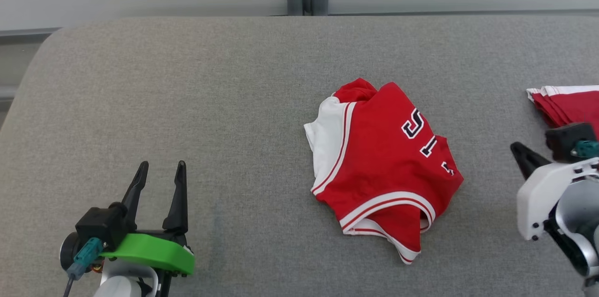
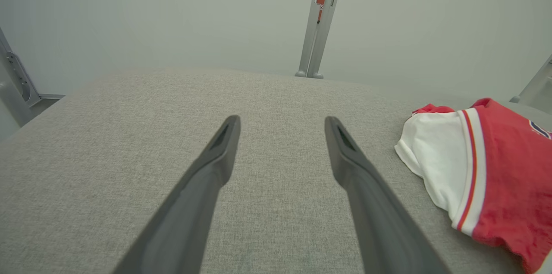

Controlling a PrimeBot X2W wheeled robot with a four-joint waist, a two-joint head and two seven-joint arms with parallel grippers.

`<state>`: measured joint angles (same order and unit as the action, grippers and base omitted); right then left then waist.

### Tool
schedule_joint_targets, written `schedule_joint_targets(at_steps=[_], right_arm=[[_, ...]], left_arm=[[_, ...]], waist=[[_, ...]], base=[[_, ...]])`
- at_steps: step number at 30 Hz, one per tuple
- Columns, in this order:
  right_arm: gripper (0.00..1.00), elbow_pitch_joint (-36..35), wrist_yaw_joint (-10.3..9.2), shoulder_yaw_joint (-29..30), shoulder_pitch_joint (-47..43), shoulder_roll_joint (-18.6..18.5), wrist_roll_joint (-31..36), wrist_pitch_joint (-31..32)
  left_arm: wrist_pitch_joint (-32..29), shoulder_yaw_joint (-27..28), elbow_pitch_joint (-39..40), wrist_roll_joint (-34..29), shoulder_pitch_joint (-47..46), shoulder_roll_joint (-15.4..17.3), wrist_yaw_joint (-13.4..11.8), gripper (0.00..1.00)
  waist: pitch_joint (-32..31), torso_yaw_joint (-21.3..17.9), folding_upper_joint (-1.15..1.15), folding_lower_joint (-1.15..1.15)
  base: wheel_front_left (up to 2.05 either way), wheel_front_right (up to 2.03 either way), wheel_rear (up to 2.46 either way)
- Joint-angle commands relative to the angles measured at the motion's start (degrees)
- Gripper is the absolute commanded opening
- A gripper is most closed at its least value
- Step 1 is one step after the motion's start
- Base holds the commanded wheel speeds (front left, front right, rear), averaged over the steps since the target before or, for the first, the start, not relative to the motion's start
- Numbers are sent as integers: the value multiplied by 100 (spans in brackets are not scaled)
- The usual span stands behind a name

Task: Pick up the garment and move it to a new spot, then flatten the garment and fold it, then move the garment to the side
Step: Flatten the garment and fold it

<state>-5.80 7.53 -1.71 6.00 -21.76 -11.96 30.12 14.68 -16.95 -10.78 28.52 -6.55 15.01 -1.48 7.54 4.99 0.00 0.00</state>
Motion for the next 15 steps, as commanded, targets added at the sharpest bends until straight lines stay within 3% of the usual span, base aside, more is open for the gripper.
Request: schedule_joint_targets(at_steps=[1,6,7,8,9,15], right_arm=[[0,-100,-8,131,-54,2,-91,-95],[0,-206,-7,469,-97,252,-144,-560],[5,-223,-7,485,-109,373,-188,-698],[46,-230,-8,492,-117,444,-173,-805],[100,-244,-8,485,-117,525,-148,-946],[100,-193,-7,74,-161,925,-209,-1436]], left_arm=[[-12,-7,16,-32,-120,31,35,100],[-28,-55,-8,-46,-170,52,42,100],[-29,-54,-21,-44,-169,57,35,100],[-28,-56,-31,-37,-167,60,34,100],[-30,-65,-44,-30,-162,61,34,100],[-39,-121,-92,-2,-148,8,22,100]], waist=[[174,-59,0,0],[201,5,0,0],[179,20,0,0],[159,31,0,0],[130,46,0,0],[-50,163,0,0]], base=[[0,0,0],[0,0,0],[0,0,0],[0,0,0],[0,0,0],[0,0,0]])
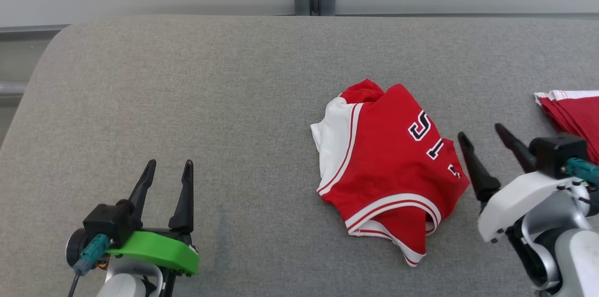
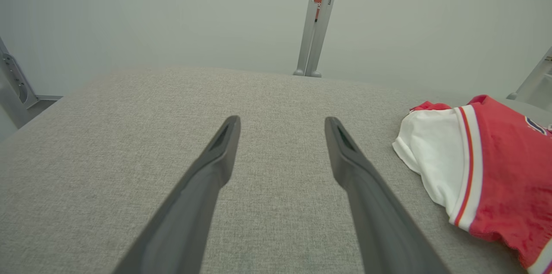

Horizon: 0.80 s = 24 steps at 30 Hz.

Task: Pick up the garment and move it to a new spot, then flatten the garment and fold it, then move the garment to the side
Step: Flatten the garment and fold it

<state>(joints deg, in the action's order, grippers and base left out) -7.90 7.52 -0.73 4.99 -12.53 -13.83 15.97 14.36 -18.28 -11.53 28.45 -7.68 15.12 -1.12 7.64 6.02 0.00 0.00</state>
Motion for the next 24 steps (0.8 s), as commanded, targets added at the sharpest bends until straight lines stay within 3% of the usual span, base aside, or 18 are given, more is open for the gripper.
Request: schedule_joint_targets(at_steps=[1,10,17,24], right_arm=[[100,54,-6,-142,-84,41,-48,-10],[100,750,-8,-953,23,380,50,283],[100,918,-7,-137,7,729,739,589],[100,1106,-6,436,-92,899,913,1222]], left_arm=[[-9,9,-21,12,-25,-3,-18,100],[13,-70,-84,69,-42,-82,-2,100],[36,-68,-143,83,-41,-145,17,100],[66,-48,-161,66,-99,-220,54,100]], waist=[[-76,77,0,0],[-126,472,0,0],[-81,767,0,0],[108,858,0,0]], base=[[0,0,0],[0,0,0],[0,0,0],[0,0,0]])
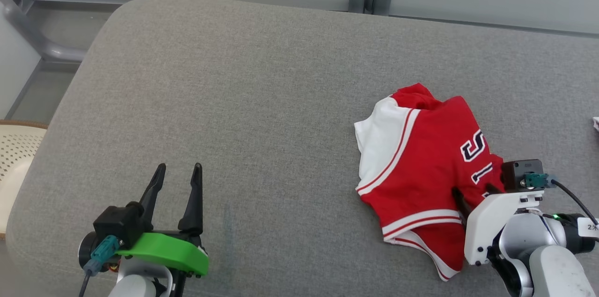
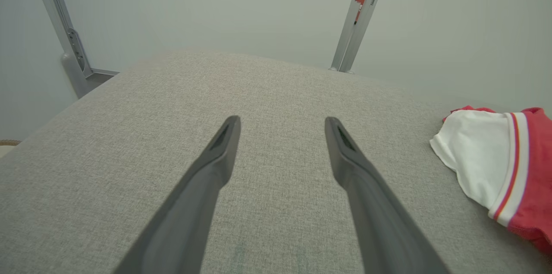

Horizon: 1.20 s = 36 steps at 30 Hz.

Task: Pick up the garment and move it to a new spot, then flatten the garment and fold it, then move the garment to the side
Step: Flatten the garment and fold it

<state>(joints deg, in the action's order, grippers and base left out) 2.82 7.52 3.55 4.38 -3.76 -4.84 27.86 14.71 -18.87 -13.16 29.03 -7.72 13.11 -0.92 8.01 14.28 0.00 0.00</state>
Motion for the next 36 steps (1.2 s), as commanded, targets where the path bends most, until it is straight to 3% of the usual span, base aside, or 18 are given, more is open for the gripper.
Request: schedule_joint_targets(at_steps=[1,2,3,9,13,17,24,26,27,28,29,33,36], right_arm=[[79,126,-7,55,2,29,0,161],[44,202,-7,81,48,28,-26,228],[0,293,-7,116,95,27,-43,298],[0,411,-7,125,533,-115,-143,-4],[0,258,-7,-75,1090,-482,-283,-197],[0,284,-7,-684,1854,-1214,-618,-266],[0,1150,-8,-2154,3086,-3046,-1688,-738],[0,1485,-6,-2584,3295,-3416,-1924,-999],[29,1654,-8,-2701,3399,-3514,-2027,-1134],[90,1871,-8,-2857,3505,-3613,-2149,-1295],[100,2047,-8,-2987,3568,-3645,-2228,-1415],[100,2663,-8,-3272,3828,-3544,-2474,-2281],[100,2845,-8,-3151,3925,-3323,-2530,-3009]], left_arm=[[35,13,2,0,-125,-26,36,100],[37,18,-5,-5,-145,-25,44,100],[39,22,-13,-13,-163,-18,60,100],[50,41,-65,-53,-240,-10,82,100],[54,1,-76,-60,-279,-64,107,100],[50,-47,-61,-83,-356,-109,144,100],[50,-131,-134,-139,-592,-256,244,100],[50,-126,-181,-153,-634,-282,264,100],[50,-122,-201,-157,-650,-300,272,100],[48,-112,-233,-158,-659,-316,276,100],[48,-99,-251,-169,-652,-328,270,100],[49,-34,-292,-207,-609,-329,285,100],[49,44,-273,-226,-515,-290,267,100]], waist=[[114,43,0,0],[136,54,0,0],[170,75,0,0],[224,213,0,0],[289,324,0,0],[536,457,0,0],[995,763,0,0],[1025,797,0,0],[1028,803,0,0],[1014,800,0,0],[989,784,0,0],[753,596,0,0],[522,398,0,0]], base=[[0,0,0],[0,0,0],[0,0,0],[0,0,0],[0,0,0],[0,0,0],[0,0,0],[0,0,0],[0,0,0],[0,0,0],[0,0,0],[0,0,0],[0,0,0]])
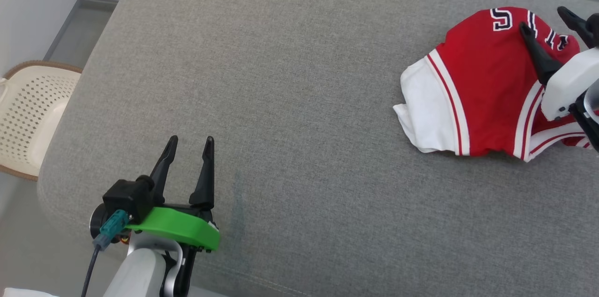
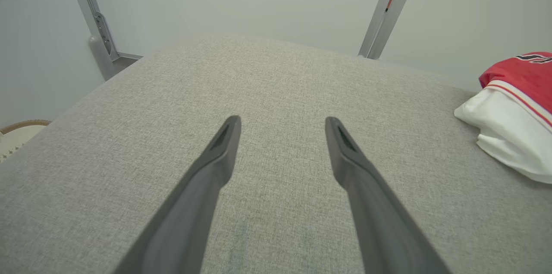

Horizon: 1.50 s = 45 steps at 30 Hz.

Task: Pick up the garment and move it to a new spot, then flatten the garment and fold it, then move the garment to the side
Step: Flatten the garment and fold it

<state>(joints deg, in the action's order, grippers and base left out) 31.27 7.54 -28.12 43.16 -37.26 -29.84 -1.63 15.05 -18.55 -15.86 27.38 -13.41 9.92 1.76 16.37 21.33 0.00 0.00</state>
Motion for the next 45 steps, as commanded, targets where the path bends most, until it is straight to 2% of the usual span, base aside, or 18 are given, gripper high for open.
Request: schedule_joint_targets(at_steps=[1,3,6,10,13,17,22,26,32,38,43,44,45], right_arm=[[100,14,-10,55,19,145,-62,-284],[100,-131,-10,150,-181,372,-132,-642],[100,-459,-10,101,-589,600,-245,-558],[100,-904,-9,-5,-1259,866,-368,172],[100,-1313,-10,-189,-1726,880,-132,702],[100,-1713,-10,90,-2349,1183,43,1405],[100,-2239,-10,598,-2761,1469,1080,2067],[100,-2535,-10,415,-2738,1338,1907,2605],[100,-2712,-10,-31,-2435,986,2334,3257],[100,-2453,-10,-172,-2105,745,2266,3338],[100,-1974,-10,-190,-1844,775,2328,2903],[74,-1880,-10,-181,-1807,811,2303,2780],[13,-1765,-10,-148,-1778,853,2271,2633]], left_arm=[[15,53,-2,-67,106,52,-12,100],[14,83,12,-70,206,82,-29,100],[14,64,18,-69,320,93,-39,100],[-12,10,60,-74,376,95,-53,100],[-9,5,94,-48,444,106,-73,100],[-10,18,114,-6,504,130,-91,100],[-6,11,137,31,535,104,-108,100],[-4,-24,123,50,484,82,-92,100],[3,-51,61,65,391,43,-69,100],[15,-38,10,94,312,-36,-23,100],[11,10,-35,85,232,-76,6,100],[13,16,-43,78,218,-83,15,100],[14,25,-57,69,203,-86,23,100]], waist=[[-421,-396,0,0],[-642,-591,0,0],[-855,-710,0,0],[-966,-723,0,0],[-1000,-673,0,0],[-1026,-588,0,0],[-986,-499,0,0],[-928,-453,0,0],[-856,-405,0,0],[-696,-317,0,0],[-570,-263,0,0],[-555,-254,0,0],[-542,-247,0,0]], base=[[0,0,0],[0,0,0],[0,0,0],[0,0,0],[0,0,0],[0,0,0],[0,0,0],[0,0,0],[0,0,0],[0,0,0],[0,0,0],[0,0,0],[0,0,0]])
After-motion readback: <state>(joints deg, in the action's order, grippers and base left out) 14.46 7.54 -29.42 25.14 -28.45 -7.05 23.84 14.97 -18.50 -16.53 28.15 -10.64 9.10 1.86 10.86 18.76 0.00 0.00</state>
